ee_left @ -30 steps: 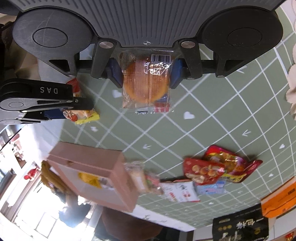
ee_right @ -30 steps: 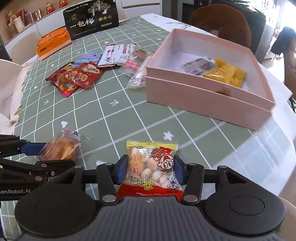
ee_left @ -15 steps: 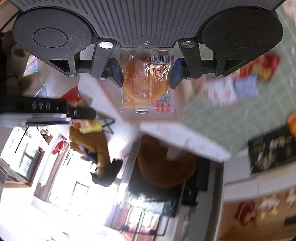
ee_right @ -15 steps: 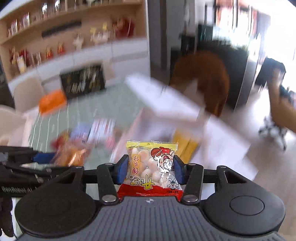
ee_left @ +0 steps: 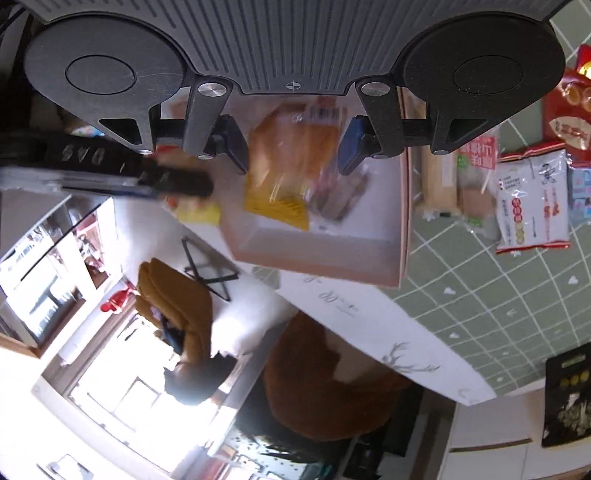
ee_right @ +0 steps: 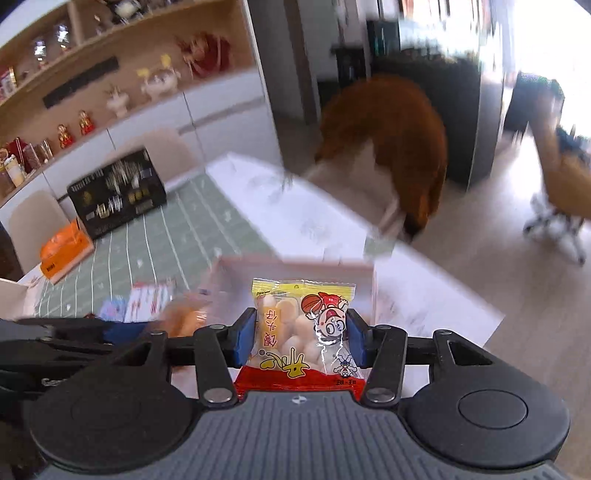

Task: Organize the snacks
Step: 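Carry the cake and candy bag over the pink box and release both, then grasp the long wafer roll with the right tool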

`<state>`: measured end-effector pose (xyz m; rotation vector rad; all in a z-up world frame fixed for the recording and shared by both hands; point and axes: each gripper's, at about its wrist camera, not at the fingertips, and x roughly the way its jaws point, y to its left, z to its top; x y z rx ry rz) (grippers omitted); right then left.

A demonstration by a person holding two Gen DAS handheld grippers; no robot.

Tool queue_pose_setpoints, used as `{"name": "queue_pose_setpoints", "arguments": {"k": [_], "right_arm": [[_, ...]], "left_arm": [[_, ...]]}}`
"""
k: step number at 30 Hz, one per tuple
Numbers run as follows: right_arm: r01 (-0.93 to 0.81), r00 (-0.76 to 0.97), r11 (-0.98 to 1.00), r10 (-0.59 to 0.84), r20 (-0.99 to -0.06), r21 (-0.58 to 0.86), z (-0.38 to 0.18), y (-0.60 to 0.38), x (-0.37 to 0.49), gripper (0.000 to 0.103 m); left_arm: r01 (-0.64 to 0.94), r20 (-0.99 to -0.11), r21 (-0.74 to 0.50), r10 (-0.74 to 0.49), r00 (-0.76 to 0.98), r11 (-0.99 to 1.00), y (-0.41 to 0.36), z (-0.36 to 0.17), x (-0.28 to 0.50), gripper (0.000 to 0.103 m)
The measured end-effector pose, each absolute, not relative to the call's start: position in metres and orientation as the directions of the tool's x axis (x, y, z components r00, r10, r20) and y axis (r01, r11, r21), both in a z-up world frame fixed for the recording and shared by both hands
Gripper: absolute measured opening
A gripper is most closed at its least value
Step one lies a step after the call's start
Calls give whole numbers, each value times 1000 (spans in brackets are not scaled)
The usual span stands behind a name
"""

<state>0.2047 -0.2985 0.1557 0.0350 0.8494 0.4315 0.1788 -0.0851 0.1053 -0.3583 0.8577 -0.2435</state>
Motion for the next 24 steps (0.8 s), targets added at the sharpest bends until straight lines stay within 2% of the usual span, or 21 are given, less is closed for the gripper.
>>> {"name": "queue_pose_setpoints", "arguments": {"k": [4, 9, 11, 13, 22, 24], "right_arm": [[-362, 504, 911, 370, -780, 198, 119, -293, 216, 57], [-346, 516, 916, 367, -774, 203, 103, -298, 218, 60], [-345, 525, 915, 372, -765, 208, 105, -296, 217, 60], [-358, 523, 909, 385, -761, 214, 109, -290, 222, 60], [-506, 394, 833, 456, -798, 226, 139, -161, 231, 62], [-523, 356, 819, 461, -813, 235, 136, -125, 237, 57]], "left_arm": [[45, -684, -376, -310, 660, 925, -72, 106, 185, 58], [-196, -685, -337, -97, 722, 921, 1, 109, 164, 58], [-292, -719, -294, -10, 695, 910, 28, 104, 152, 58], [-329, -749, -265, 21, 662, 906, 42, 96, 142, 58], [-210, -791, -266, -89, 606, 941, 35, 75, 76, 53], [-177, -787, -285, -124, 605, 942, 32, 77, 54, 52]]}}
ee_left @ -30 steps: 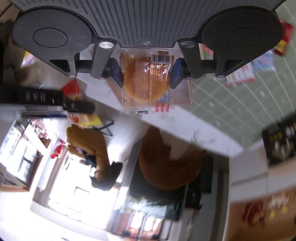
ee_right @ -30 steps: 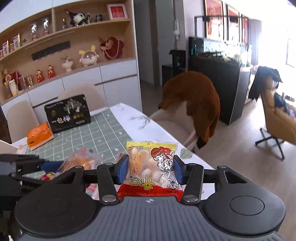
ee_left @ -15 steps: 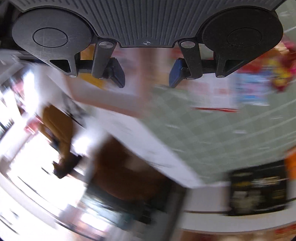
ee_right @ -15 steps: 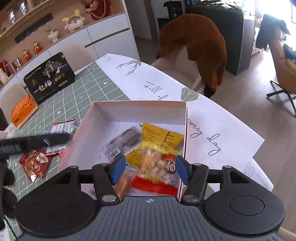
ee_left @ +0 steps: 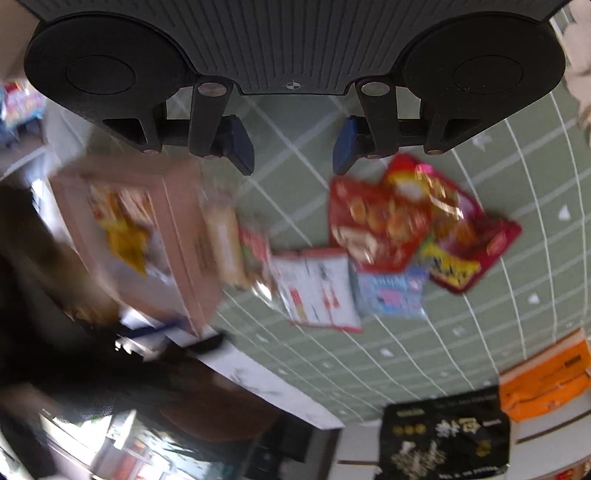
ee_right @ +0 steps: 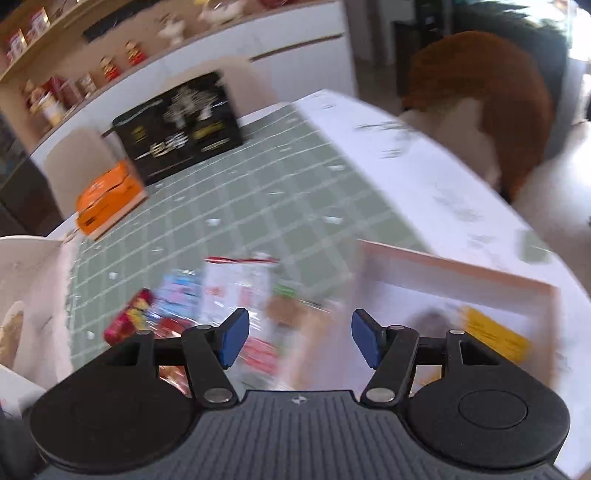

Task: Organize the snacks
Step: 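Grasp the long wafer roll with the right tool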

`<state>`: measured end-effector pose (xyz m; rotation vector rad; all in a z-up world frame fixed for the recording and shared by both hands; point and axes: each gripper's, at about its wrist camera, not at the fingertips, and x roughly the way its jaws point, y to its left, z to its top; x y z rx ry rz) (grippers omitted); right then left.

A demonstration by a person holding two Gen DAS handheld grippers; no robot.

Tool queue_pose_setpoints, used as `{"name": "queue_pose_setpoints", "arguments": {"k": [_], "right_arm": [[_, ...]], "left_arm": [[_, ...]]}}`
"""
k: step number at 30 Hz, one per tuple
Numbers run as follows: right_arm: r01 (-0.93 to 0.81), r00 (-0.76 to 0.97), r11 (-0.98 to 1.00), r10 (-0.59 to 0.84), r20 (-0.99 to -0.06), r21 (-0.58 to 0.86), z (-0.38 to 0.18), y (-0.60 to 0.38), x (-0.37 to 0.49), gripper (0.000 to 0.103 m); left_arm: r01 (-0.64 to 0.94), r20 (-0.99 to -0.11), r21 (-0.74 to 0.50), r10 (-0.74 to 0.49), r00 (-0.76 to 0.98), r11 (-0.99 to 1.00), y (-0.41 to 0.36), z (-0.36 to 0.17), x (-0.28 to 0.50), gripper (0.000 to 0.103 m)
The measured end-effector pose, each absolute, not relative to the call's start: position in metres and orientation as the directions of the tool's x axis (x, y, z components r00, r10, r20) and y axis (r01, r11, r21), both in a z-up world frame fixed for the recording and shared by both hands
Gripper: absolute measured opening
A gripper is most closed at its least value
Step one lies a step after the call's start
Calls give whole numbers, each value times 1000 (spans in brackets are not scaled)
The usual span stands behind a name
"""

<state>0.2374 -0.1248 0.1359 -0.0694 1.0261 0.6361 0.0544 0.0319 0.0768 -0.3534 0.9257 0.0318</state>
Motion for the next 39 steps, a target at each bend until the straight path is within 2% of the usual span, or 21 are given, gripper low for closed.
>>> {"name": "queue_pose_setpoints", "arguments": {"k": [2, 3, 5, 11, 14, 18, 19, 23, 28, 31, 35, 39], "right_arm": [[-524, 337, 829, 411, -847, 193, 127, -87, 251, 12], [-530, 342, 837, 361, -868, 139, 120, -67, 260, 9], [-507, 358, 860, 276, -892, 63, 104, -38, 279, 9], [-452, 320, 892, 142, -937, -20, 57, -6, 307, 9], [-465, 259, 885, 148, -954, 11, 54, -14, 284, 9], [-540, 83, 836, 169, -982, 98, 57, -29, 235, 9], [-561, 97, 824, 162, -982, 80, 63, -31, 227, 9], [-595, 322, 790, 62, -945, -151, 79, -23, 226, 10], [-530, 365, 818, -15, -931, -221, 55, -9, 268, 11], [-544, 348, 813, -6, -937, -207, 54, -12, 260, 13], [-609, 269, 785, 63, -961, -119, 63, -29, 225, 13], [-598, 212, 801, 146, -966, -10, 67, -59, 190, 11]], "left_arm": [[-151, -777, -310, -159, 609, 939, 34, 72, 41, 52], [-148, -774, -322, -169, 611, 935, 33, 73, 35, 52], [-138, -764, -357, -203, 612, 924, 38, 69, 23, 51], [-145, -741, -419, -245, 626, 896, 67, 61, 7, 51], [-166, -720, -450, -246, 649, 878, 83, 59, 2, 51], [-192, -702, -485, -248, 668, 853, 96, 57, -2, 51], [-196, -702, -487, -247, 667, 851, 95, 57, -1, 51], [-172, -715, -470, -259, 649, 866, 83, 58, 1, 51], [-154, -742, -443, -264, 616, 883, 69, 57, 0, 51], [-174, -746, -445, -256, 615, 878, 71, 56, 1, 51], [-176, -747, -442, -253, 615, 880, 67, 59, 5, 51], [-159, -751, -436, -261, 606, 886, 57, 60, 7, 51]]}}
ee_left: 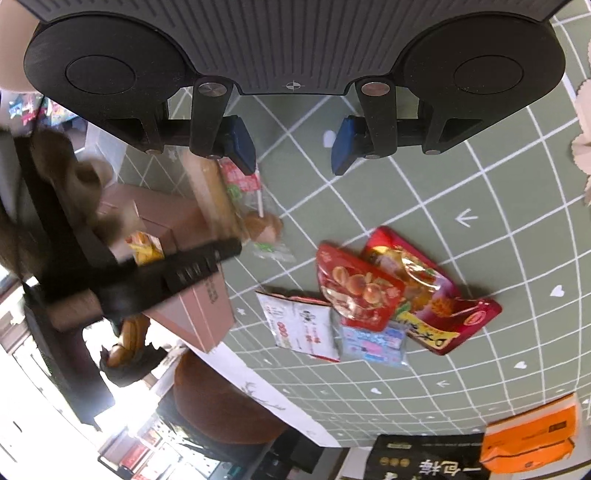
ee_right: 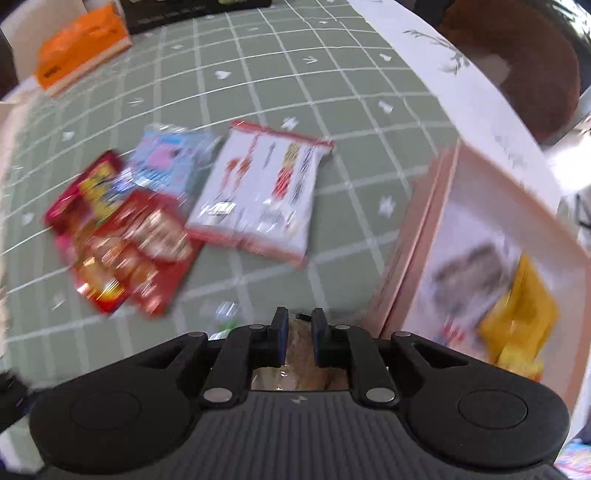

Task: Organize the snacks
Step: 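Grasp the long wafer roll with the right tool, then grasp the lollipop with the left tool while the right tool holds the wafer roll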

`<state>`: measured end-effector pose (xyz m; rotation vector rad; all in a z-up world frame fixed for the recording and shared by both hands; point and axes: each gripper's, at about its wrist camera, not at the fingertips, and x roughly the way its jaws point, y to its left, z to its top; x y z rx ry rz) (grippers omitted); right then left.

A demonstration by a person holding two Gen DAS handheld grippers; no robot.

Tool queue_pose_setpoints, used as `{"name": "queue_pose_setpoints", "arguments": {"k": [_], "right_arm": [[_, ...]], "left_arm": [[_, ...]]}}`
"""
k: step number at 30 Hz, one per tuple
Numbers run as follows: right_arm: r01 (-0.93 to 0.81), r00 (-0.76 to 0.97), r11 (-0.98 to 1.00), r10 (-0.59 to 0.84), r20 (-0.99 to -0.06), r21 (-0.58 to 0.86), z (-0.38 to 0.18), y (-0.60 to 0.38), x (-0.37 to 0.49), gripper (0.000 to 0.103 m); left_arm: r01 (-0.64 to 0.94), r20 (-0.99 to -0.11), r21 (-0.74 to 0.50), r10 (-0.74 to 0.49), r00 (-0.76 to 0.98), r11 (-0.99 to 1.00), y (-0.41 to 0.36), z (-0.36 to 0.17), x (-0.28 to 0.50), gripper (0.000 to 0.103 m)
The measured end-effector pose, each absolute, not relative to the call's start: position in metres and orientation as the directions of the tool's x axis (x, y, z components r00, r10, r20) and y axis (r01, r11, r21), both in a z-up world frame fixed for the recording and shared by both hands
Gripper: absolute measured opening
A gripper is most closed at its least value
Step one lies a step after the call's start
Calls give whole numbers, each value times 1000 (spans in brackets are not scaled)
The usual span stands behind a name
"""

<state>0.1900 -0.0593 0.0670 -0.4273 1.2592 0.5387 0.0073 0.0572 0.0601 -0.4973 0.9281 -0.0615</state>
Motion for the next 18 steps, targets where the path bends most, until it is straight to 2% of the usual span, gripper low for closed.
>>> {"name": "queue_pose_setpoints", "arguments": {"k": [6, 9, 10, 11, 15, 18], "right_arm": [[-571, 198, 812, 278, -940, 120, 77, -96, 142, 12], [-565, 248, 815, 319, -915, 131, 91, -116, 114, 29], [-564, 261, 815, 326, -909, 131, 93, -121, 110, 39], [-559, 273, 818, 333, -903, 133, 92, -128, 105, 42], [-540, 287, 833, 314, -905, 118, 77, -149, 89, 42], [-506, 270, 847, 333, -903, 161, 69, -164, 83, 42]], "left_arm": [[-150, -763, -421, -260, 592, 894, 42, 62, 6, 51], [-194, -770, -416, -231, 595, 888, 42, 62, 6, 51], [-206, -771, -414, -222, 597, 887, 43, 62, 7, 51], [-211, -773, -406, -211, 599, 889, 42, 63, 10, 51], [-177, -788, -345, -182, 588, 922, 29, 64, 34, 51], [-168, -806, -287, -143, 575, 943, 17, 57, 62, 51]]}}
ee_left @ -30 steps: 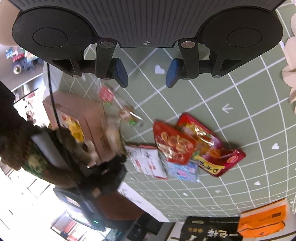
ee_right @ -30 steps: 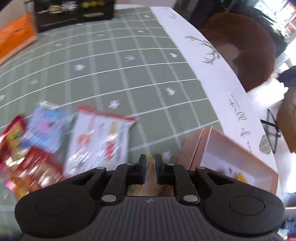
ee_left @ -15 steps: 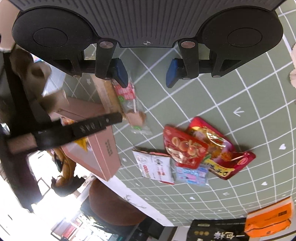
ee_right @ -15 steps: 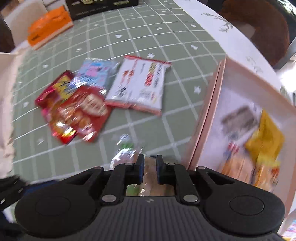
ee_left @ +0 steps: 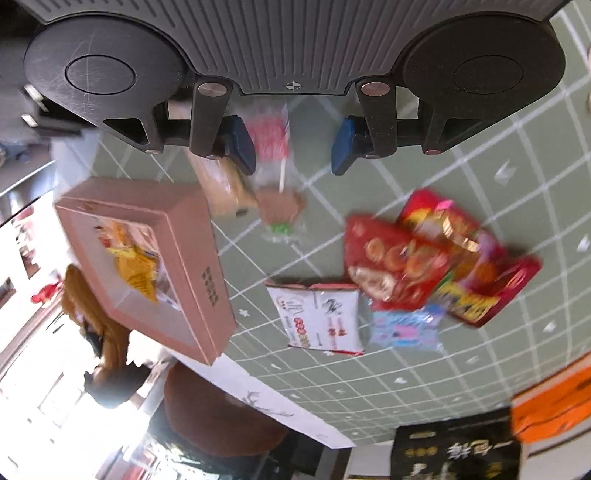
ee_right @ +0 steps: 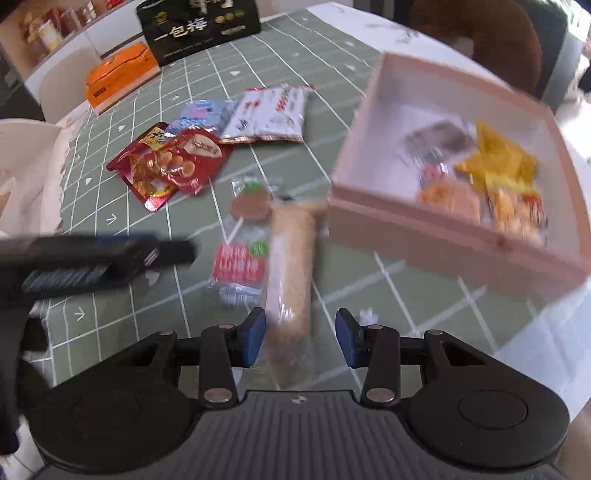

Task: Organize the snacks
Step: 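Grasp the lollipop with the left tool while the right tool holds the wafer roll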

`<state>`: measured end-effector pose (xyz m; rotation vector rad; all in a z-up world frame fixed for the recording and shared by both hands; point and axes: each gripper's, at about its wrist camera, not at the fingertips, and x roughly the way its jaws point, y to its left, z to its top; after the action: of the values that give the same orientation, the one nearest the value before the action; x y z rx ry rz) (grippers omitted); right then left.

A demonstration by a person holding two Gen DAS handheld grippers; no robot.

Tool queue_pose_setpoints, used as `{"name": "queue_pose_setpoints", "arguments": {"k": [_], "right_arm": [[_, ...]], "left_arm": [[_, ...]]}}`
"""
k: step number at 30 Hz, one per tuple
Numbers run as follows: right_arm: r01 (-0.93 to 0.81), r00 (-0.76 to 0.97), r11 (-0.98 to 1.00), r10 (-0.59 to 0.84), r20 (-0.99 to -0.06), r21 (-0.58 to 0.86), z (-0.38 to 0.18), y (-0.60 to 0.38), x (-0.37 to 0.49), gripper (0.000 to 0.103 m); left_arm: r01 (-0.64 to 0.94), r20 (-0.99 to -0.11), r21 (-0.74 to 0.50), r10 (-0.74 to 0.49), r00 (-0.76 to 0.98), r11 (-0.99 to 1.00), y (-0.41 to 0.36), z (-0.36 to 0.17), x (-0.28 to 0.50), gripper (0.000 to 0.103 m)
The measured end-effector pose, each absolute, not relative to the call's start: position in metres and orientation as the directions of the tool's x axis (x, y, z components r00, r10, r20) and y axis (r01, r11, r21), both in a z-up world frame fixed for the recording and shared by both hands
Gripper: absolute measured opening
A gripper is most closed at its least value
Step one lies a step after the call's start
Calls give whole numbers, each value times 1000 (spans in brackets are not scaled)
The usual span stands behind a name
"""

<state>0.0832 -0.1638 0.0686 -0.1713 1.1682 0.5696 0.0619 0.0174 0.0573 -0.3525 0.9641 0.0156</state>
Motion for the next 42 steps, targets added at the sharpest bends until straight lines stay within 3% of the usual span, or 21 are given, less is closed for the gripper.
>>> {"name": "queue_pose_setpoints", "arguments": {"k": [6, 7, 8, 12, 14, 17, 27, 42], "right_arm": [[-513, 298, 833, 400, -866, 208, 74, -177, 75, 42], [-519, 295, 828, 409, -864, 214, 74, -177, 75, 42], [-523, 290, 824, 411, -864, 217, 73, -174, 75, 42], [-537, 286, 822, 389, -876, 190, 62, -157, 80, 42], [-542, 283, 820, 381, -880, 181, 59, -148, 81, 32], [-541, 265, 818, 386, -884, 195, 57, -142, 80, 31], [-512, 224, 822, 407, -885, 249, 57, -155, 52, 30], [-351, 369, 914, 335, -867, 204, 54, -202, 21, 29]], "left_arm": [[-125, -821, -170, -70, 567, 977, 0, 44, 99, 53], [-119, -820, -165, -69, 569, 979, -2, 44, 102, 49], [-114, -819, -169, -76, 569, 979, -2, 44, 102, 45], [-88, -819, -177, -97, 566, 980, -3, 44, 95, 43], [-83, -819, -178, -101, 565, 981, 1, 44, 85, 43], [-88, -821, -192, -111, 560, 977, 10, 46, 67, 43], [-131, -832, -200, -98, 547, 971, 22, 49, 23, 42], [17, -836, -174, -157, 525, 985, -25, 49, -37, 42]]}}
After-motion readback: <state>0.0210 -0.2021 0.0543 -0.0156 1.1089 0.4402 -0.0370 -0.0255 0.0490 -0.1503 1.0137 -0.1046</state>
